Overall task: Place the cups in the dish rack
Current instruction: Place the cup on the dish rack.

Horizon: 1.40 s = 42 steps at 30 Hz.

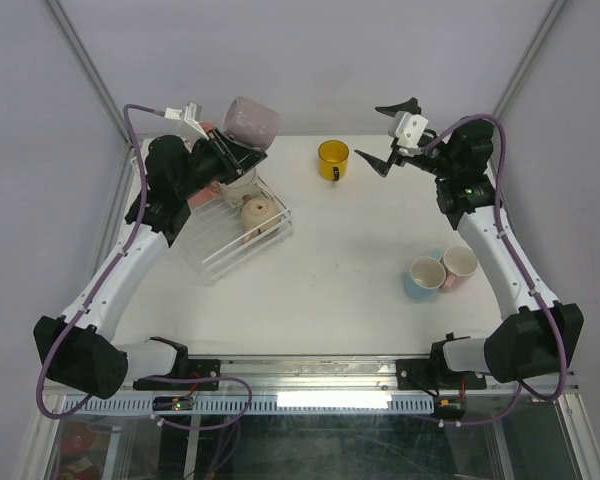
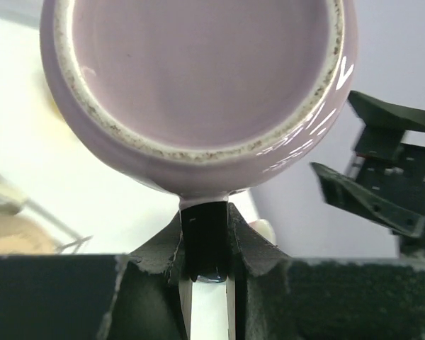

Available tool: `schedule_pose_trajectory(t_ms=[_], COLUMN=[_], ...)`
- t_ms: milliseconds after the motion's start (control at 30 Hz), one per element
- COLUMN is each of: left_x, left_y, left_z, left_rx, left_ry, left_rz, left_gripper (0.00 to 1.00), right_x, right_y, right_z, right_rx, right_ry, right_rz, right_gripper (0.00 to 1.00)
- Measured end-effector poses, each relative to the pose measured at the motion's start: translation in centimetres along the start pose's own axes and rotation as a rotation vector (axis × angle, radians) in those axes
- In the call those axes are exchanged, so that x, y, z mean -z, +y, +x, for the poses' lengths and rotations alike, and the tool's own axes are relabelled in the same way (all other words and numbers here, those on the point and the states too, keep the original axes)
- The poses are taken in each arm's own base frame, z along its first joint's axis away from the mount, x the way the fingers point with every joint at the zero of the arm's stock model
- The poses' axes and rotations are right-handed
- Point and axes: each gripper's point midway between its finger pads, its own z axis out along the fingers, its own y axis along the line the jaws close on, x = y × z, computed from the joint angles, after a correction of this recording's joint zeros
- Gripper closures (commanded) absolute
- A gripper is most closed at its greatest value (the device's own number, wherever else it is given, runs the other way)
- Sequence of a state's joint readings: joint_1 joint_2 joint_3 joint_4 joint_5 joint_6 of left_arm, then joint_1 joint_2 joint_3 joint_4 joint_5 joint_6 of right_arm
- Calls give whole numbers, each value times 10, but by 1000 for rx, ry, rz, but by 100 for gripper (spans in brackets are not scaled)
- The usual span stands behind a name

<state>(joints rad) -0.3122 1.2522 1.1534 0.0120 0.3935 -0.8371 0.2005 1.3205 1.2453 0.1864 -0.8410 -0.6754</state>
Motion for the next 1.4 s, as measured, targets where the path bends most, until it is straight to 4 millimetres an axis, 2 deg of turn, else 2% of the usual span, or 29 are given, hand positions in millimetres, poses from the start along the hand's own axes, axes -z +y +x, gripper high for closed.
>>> schedule_pose_trajectory(t_ms=[133, 267, 367, 500, 633, 800, 1167, 1400], left_x=[11, 35, 58, 81, 94, 106, 111, 117], left_y=[33, 65, 82, 100, 116, 142, 179, 198], left_z=[3, 10, 11, 9, 9, 20, 44, 55], left_rx=[-40, -68, -94, -112, -122, -126, -84, -45], left_ry=[14, 28, 19, -7, -32, -24, 0, 9], left_rz=[-200, -392, -517, -650, -737, -838, -916, -966], left_gripper=[100, 100, 100, 100, 100, 100, 100, 100], right_x=[8, 15, 19, 22, 23, 23, 29, 30], right_y=[10, 17, 21, 22, 22, 22, 38, 42], right_z=[25, 52, 68, 74, 75, 75, 93, 97], right_rx=[-137, -268, -342, -379, -387, -396, -471, -496], right_ry=[75, 146, 185, 201, 202, 203, 239, 250], right_rz=[-17, -24, -22, -17, -16, -13, -17, -12], right_gripper=[8, 7, 7, 7, 7, 7, 7, 7])
